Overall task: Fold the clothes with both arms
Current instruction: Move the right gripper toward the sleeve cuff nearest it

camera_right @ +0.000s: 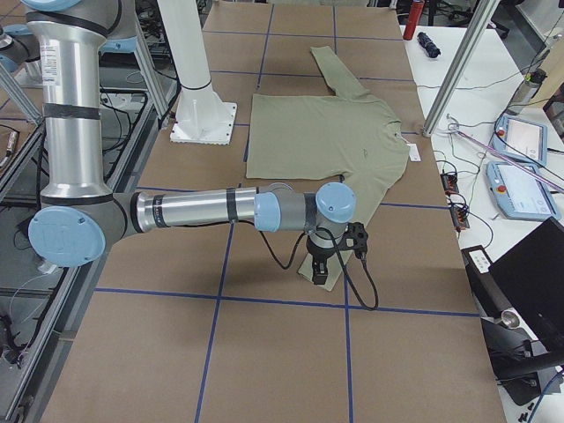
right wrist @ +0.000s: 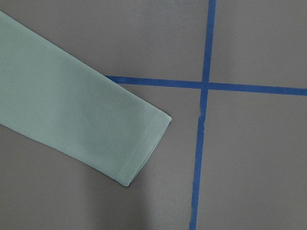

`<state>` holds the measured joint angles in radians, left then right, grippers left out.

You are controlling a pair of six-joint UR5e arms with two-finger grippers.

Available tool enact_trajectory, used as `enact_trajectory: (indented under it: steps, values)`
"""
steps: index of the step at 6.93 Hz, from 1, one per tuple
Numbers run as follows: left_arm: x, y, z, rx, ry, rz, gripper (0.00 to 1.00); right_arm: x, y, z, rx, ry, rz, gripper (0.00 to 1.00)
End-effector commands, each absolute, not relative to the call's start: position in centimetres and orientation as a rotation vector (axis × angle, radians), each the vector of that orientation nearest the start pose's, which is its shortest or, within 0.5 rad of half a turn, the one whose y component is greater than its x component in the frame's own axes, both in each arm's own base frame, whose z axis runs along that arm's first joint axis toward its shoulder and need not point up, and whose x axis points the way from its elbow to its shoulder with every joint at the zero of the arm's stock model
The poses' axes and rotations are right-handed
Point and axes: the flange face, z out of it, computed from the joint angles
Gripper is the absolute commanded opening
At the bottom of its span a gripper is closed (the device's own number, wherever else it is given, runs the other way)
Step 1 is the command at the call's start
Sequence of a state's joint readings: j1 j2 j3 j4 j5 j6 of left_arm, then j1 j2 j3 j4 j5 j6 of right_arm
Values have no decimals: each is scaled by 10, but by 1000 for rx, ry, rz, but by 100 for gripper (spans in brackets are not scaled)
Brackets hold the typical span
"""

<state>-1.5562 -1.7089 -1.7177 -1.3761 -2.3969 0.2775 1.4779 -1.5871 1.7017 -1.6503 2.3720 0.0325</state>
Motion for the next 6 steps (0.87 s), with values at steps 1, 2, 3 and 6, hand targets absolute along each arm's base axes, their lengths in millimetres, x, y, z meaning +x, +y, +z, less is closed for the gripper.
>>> enact_trajectory:
  steps: [1, 2, 3, 6]
  values:
    - [-46, -541, 528, 189, 902, 299, 100, -4, -493, 607, -26, -803, -115, 100]
    - [-46, -544, 530, 199, 880, 306, 100, -29, -496, 600, 37, -811, -192, 100]
    - [-46, -541, 531, 226, 878, 309, 100, -38, -497, 614, 21, -823, -152, 100]
    - [-36, -544, 524, 215, 889, 218, 100, -70, -512, 648, 26, -842, -37, 98]
